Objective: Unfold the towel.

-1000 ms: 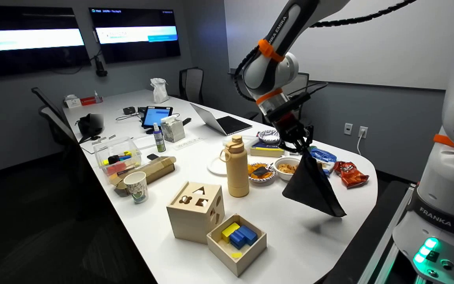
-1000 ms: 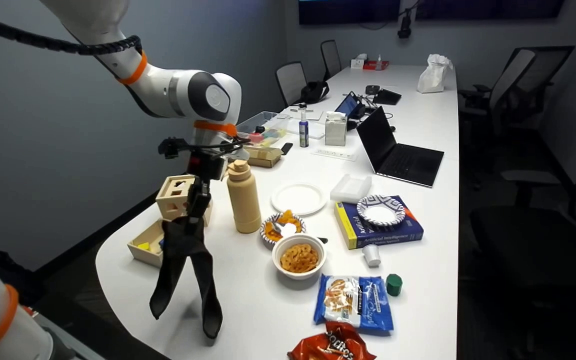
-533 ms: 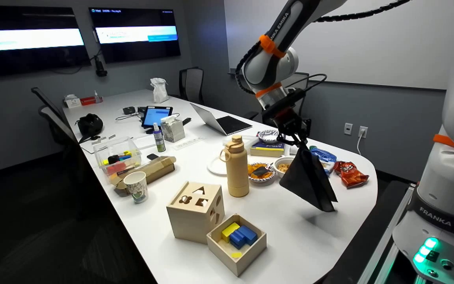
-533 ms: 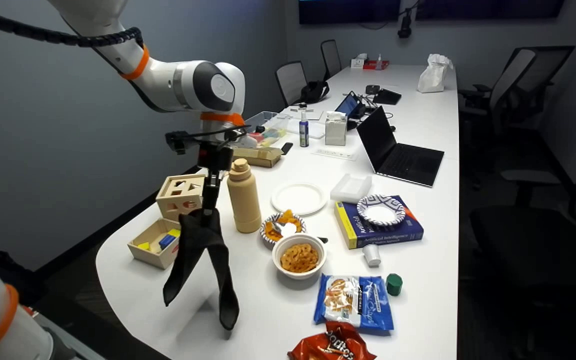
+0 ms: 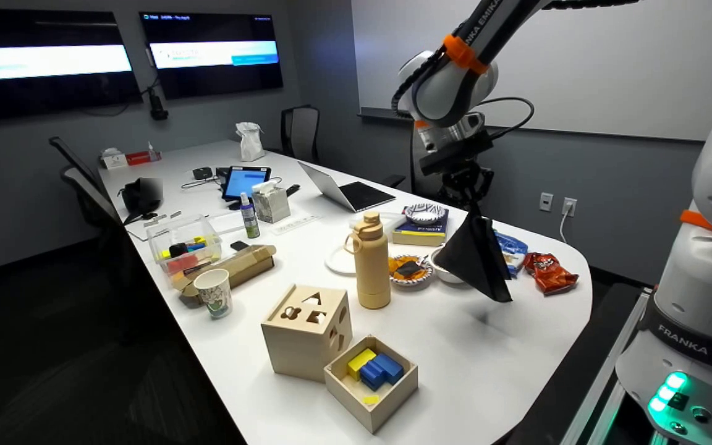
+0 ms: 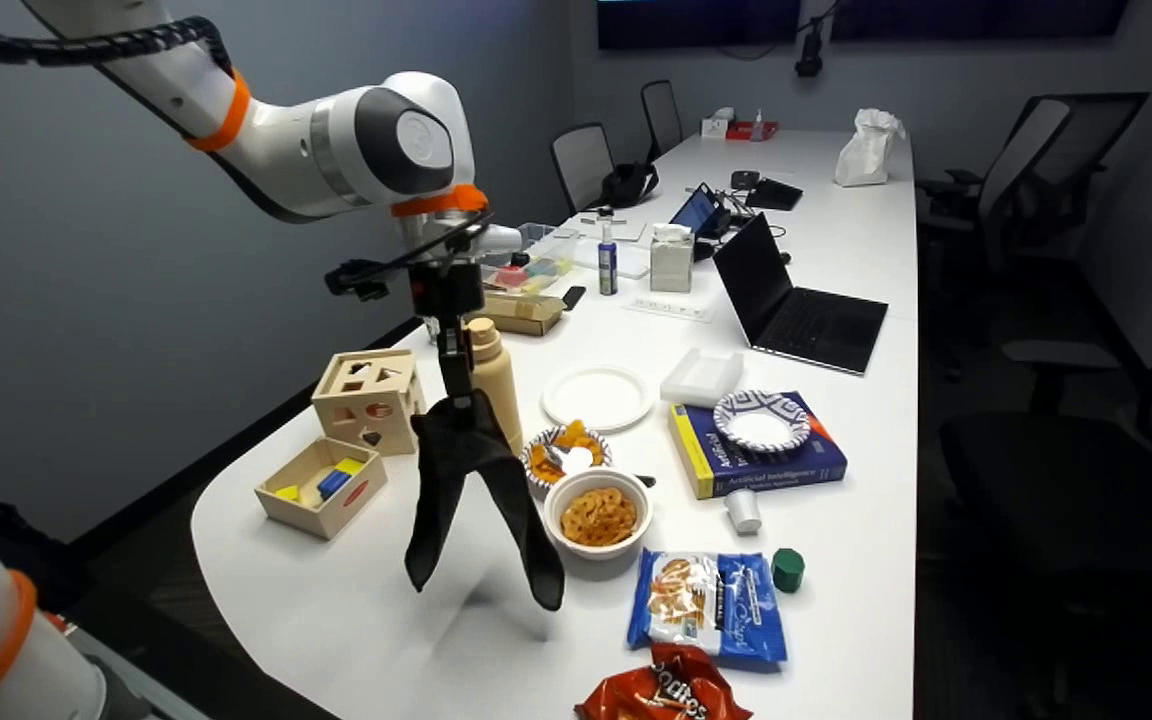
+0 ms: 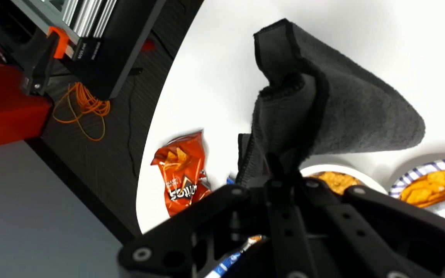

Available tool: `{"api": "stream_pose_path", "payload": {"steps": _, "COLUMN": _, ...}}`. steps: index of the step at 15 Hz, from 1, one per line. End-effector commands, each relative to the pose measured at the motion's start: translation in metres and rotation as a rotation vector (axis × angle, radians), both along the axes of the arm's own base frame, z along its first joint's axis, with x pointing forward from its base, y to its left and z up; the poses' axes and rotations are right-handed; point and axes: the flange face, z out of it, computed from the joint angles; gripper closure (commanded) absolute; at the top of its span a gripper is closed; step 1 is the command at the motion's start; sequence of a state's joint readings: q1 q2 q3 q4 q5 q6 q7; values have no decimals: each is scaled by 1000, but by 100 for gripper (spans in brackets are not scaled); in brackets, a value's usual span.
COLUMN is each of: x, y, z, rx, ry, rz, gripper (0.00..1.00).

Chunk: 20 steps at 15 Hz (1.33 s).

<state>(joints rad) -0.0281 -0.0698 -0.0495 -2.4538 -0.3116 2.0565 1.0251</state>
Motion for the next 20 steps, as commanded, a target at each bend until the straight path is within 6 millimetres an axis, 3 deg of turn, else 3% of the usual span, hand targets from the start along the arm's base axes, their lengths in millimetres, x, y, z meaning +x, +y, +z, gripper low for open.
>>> {"api": "stream_pose_path", "payload": {"steps": 1, "x": -43, "y": 0, "z": 33, "rx": -76, "ry": -169, "rz": -20, "gripper": 99}}
{"api": "stream_pose_path", "payload": {"steps": 4, "x": -61, "y": 2, "z": 56, "rx": -132, "ry": -280, "rz": -25, "gripper": 99}}
{"api": "stream_pose_path", "payload": {"steps": 8, "x": -60, "y": 5, "z": 70, "rx": -116, "ry": -459, "rz": -42, "gripper": 99}}
{"api": "stream_pose_path", "payload": {"steps": 14, "x": -21, "y": 27, "z": 52, "rx": 89, "ry": -755, "rz": 5, "gripper": 99}}
{"api": "stream_pose_path", "payload": {"steps": 18, "x": -5, "y": 42, "z": 22, "rx": 245, "ry": -834, "rz": 11, "gripper": 99}}
{"api": "stream_pose_path", "payload": {"steps": 20, "x": -5, "y": 75, "z": 0, "rx": 303, "ry": -794, "rz": -9, "gripper": 99}}
